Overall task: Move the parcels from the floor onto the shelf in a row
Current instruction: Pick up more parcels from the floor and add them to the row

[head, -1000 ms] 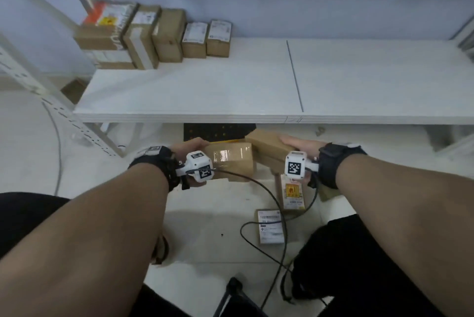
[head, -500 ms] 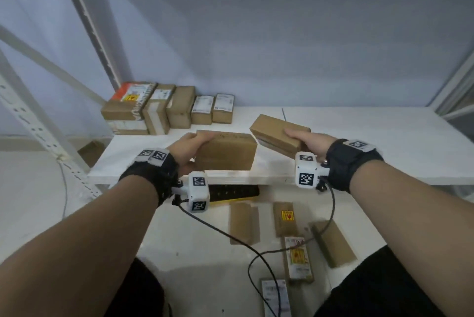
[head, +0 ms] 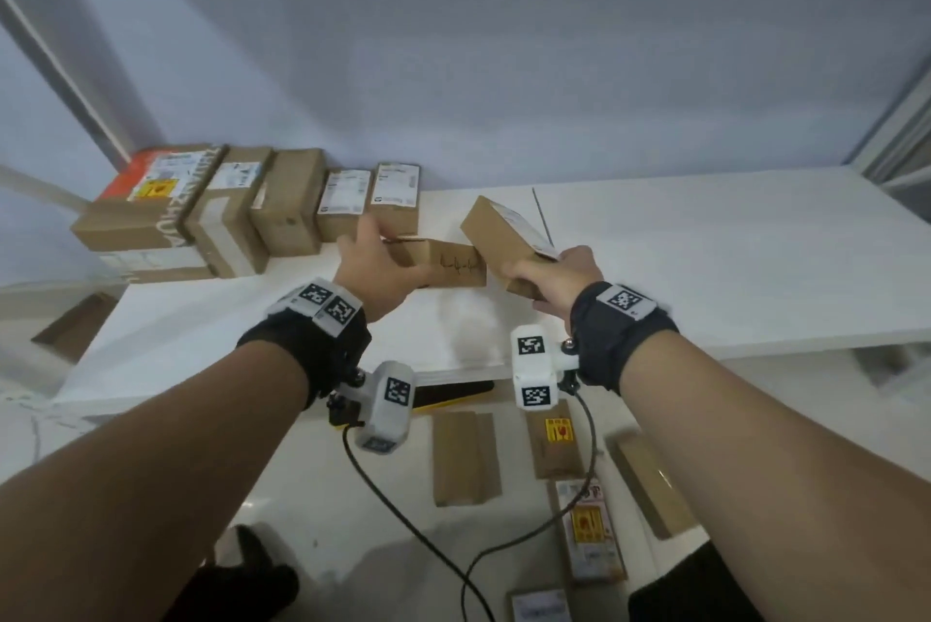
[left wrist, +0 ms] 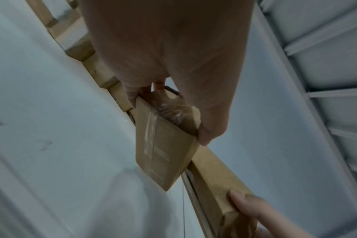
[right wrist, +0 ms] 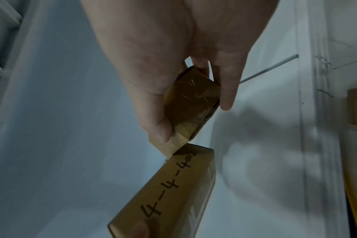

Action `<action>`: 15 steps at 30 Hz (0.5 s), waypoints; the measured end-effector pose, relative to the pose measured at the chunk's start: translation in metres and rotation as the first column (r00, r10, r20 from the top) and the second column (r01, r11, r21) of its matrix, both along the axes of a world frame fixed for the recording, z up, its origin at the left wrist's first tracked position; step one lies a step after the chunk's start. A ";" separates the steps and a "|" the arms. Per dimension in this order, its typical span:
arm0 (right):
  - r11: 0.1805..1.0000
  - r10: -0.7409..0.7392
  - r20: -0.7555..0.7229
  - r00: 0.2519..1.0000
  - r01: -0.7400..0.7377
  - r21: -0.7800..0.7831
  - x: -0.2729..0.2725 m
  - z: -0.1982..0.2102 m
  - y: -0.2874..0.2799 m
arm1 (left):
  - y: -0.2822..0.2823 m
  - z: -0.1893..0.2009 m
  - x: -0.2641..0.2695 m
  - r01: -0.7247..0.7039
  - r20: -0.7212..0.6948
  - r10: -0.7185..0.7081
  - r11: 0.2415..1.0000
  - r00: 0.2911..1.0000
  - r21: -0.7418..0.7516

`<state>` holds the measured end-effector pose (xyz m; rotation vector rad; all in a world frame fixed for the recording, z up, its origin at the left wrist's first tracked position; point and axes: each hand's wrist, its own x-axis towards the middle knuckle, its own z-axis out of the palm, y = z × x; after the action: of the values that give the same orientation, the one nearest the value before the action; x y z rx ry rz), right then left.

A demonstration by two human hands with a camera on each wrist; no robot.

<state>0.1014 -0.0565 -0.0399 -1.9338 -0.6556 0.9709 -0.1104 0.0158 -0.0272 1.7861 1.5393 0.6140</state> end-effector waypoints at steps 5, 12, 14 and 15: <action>0.995 0.039 0.219 0.975 -0.018 -0.099 -0.003 0.002 0.019 | 0.004 -0.015 0.015 0.015 -0.060 -0.011 0.998 0.998 0.056; 0.971 0.050 0.392 0.918 0.047 -0.233 0.016 -0.024 0.003 | -0.007 -0.048 0.017 0.054 -0.198 -0.033 0.993 0.980 0.103; 0.955 0.093 0.487 0.869 0.061 -0.290 0.016 -0.025 0.000 | -0.008 -0.052 0.018 0.038 -0.248 -0.016 0.996 0.969 0.085; 0.948 0.116 0.512 0.851 0.060 -0.314 0.015 -0.025 -0.002 | -0.009 -0.053 0.019 0.029 -0.274 -0.006 0.996 0.962 0.081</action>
<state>0.1163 -0.0581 -0.0647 -2.5253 -0.8762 0.5756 -0.0915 0.0063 -0.0799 2.0143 1.6982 0.4425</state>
